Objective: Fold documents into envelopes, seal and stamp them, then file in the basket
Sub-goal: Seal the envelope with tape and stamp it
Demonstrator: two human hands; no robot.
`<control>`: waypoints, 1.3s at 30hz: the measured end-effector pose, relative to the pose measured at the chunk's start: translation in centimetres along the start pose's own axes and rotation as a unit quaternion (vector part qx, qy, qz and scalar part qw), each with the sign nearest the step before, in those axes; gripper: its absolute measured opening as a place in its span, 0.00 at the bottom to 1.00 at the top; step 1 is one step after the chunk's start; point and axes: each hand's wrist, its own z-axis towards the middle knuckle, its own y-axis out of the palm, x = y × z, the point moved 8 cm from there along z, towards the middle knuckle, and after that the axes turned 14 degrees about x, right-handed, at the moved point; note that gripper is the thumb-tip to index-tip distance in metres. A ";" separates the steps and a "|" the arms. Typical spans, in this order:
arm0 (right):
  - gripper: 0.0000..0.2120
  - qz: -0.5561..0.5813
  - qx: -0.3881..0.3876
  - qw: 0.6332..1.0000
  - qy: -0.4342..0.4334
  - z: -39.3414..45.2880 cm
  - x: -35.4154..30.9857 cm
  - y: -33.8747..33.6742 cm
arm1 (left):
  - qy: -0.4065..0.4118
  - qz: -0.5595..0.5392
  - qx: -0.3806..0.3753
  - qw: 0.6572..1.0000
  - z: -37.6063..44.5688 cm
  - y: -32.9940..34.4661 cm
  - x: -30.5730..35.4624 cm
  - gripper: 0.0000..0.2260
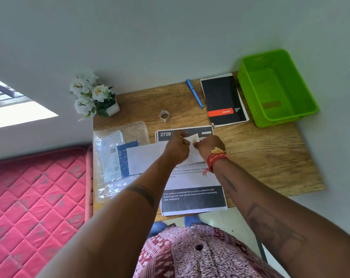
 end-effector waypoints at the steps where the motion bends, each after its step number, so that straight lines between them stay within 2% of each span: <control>1: 0.16 -0.004 -0.020 1.000 0.000 0.2 -0.2 0.1 | -0.005 -0.017 0.003 1.000 -0.2 0.0 0.0 0.18; 3: 0.15 0.011 -0.045 0.999 -0.004 0.3 -0.6 0.0 | -0.012 -0.032 0.029 0.999 -0.7 -0.7 -0.2 0.17; 5: 0.13 0.029 -0.037 0.999 -0.017 0.4 -0.8 -0.8 | -0.007 -0.031 0.081 0.996 -1.1 -2.0 -0.6 0.15; 9: 0.01 0.125 -0.016 0.992 -0.028 0.1 -0.9 -2.8 | 0.034 0.009 0.190 0.981 -1.5 -6.7 -0.6 0.10; 11: 0.02 0.175 -0.020 0.984 -0.039 0.1 -1.6 -4.0 | 0.035 0.002 0.241 0.970 -1.7 -9.3 -0.7 0.12; 14: 0.03 0.218 -0.008 0.975 -0.051 0.4 -3.1 -6.3 | -0.013 -0.001 0.337 0.941 -2.6 -13.2 -1.3 0.12; 16: 0.05 0.262 -0.010 0.964 -0.042 0.6 -4.0 -7.6 | -0.070 0.031 0.358 0.930 -3.0 -14.9 -1.9 0.17; 19: 0.06 0.296 -0.009 0.954 -0.042 1.2 -5.2 -9.5 | -0.152 -0.017 0.344 0.926 -3.3 -16.4 -2.4 0.24; 22: 0.04 0.326 -0.010 0.944 -0.045 1.5 -5.9 -11.2 | -0.145 -0.114 0.323 0.928 -3.3 -17.1 -1.8 0.16; 24: 0.07 0.348 0.006 0.936 -0.045 1.7 -6.0 -12.4 | -0.120 -0.149 0.315 0.930 -3.4 -17.3 -0.7 0.12; 26: 0.07 0.399 0.021 0.916 -0.023 1.4 -5.8 -13.4 | -0.098 -0.187 0.311 0.927 -3.6 -17.3 0.4 0.08; 28: 0.07 0.485 0.026 0.874 0.026 0.8 -5.4 -13.9 | -0.098 -0.238 0.292 0.921 -3.8 -17.1 1.3 0.05; 31: 0.10 0.613 -0.005 0.785 0.090 -0.6 -4.8 -13.7 | -0.098 -0.307 0.260 0.910 -4.0 -16.7 2.6 0.04; 34: 0.05 0.658 -0.054 0.740 0.126 -3.3 -4.7 -12.6 | -0.107 -0.370 0.228 0.894 -4.5 -16.3 3.7 0.03; 36: 0.06 0.659 -0.078 0.738 0.128 -4.9 -4.8 -11.4 | -0.109 -0.390 0.190 0.894 -5.0 -15.8 4.4 0.02; 39: 0.05 0.620 -0.087 0.771 0.118 -7.1 -5.1 -10.0 | -0.106 -0.391 0.127 0.906 -6.0 -14.8 4.9 0.02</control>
